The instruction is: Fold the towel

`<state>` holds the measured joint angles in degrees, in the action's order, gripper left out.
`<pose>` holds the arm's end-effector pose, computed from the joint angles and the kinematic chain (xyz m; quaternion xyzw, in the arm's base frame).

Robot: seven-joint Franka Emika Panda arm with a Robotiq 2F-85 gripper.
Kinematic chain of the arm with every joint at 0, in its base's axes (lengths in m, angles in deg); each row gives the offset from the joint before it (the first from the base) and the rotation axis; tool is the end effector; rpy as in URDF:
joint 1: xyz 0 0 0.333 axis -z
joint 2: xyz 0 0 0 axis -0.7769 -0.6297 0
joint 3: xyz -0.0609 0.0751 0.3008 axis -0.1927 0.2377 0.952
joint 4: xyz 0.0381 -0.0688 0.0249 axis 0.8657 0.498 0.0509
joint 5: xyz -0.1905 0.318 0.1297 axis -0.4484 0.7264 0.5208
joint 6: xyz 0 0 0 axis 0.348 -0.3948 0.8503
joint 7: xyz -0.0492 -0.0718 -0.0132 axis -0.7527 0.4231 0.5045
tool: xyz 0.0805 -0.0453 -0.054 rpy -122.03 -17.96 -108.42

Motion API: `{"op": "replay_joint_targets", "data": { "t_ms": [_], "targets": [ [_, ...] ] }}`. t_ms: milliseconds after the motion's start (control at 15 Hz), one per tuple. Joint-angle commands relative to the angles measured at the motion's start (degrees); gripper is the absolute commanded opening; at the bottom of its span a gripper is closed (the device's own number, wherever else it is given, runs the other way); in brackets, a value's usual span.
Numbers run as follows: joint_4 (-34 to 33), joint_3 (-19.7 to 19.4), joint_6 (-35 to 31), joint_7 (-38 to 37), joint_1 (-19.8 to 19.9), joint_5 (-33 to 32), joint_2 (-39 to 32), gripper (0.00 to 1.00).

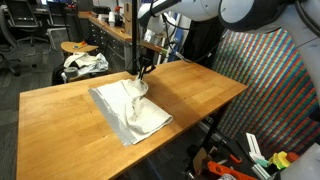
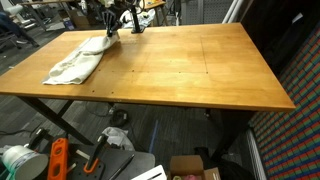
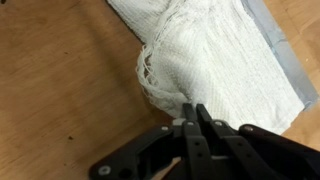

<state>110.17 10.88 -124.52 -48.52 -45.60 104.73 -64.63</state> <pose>0.7264 -0.0200 0.2748 -0.9385 0.2447 0.1613 0.1826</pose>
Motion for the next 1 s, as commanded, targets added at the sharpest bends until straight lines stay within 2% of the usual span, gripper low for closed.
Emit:
{"op": "replay_joint_targets", "data": {
  "t_ms": [0, 933],
  "targets": [
    [1.1, -0.6, 0.3, -1.1, -2.1, -2.0, 3.7, 0.08],
    [0.7, 0.2, 3.9, -6.6, -11.3, -6.8, 6.6, 0.09]
  ]
}}
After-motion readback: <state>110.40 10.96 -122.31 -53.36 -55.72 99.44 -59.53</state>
